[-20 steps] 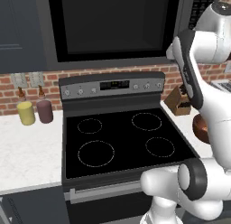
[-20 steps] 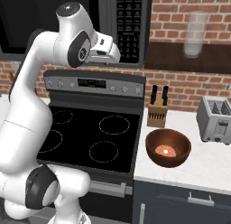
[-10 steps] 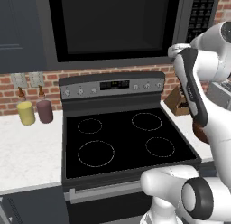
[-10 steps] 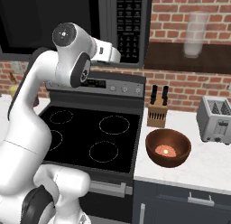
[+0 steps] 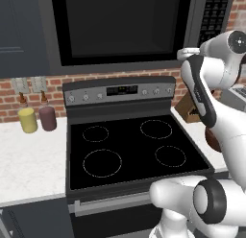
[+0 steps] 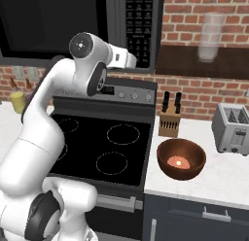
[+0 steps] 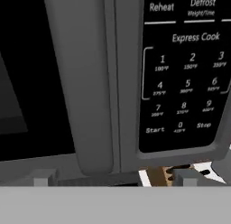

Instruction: Open the microwave, place the bowl with waffle inside the microwave, then close the microwave door and turn it on.

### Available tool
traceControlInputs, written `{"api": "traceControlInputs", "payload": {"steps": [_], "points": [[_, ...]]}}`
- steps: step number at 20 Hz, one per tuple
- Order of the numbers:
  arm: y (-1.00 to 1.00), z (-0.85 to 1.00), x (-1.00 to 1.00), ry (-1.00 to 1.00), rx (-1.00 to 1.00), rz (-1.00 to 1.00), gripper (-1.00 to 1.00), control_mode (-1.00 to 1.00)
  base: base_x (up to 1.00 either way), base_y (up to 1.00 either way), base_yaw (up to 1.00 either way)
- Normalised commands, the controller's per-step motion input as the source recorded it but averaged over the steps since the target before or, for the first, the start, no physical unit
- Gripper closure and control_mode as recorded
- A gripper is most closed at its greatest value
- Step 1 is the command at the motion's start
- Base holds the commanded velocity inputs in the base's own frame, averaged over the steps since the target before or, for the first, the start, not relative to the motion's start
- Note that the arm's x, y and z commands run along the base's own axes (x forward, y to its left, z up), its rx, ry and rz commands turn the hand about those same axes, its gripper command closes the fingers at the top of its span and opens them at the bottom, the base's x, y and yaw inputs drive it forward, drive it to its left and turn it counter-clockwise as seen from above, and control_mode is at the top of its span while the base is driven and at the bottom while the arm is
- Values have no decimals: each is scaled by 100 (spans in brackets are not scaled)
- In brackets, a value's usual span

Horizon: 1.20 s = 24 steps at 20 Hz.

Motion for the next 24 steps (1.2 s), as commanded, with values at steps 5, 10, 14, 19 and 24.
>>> {"api": "traceControlInputs", "payload": {"steps": [5, 10, 14, 19, 24], "points": [[-5, 12, 36, -4, 3, 2, -100, -100, 0, 0, 0], [14, 0, 34, -4, 0, 3, -100, -100, 0, 0, 0], [14, 0, 41, -4, 0, 3, -100, -100, 0, 0, 0], [4, -18, 79, -2, 0, 5, -100, -100, 0, 0, 0], [12, -57, 100, 0, 0, 10, -100, -100, 0, 0, 0]]}}
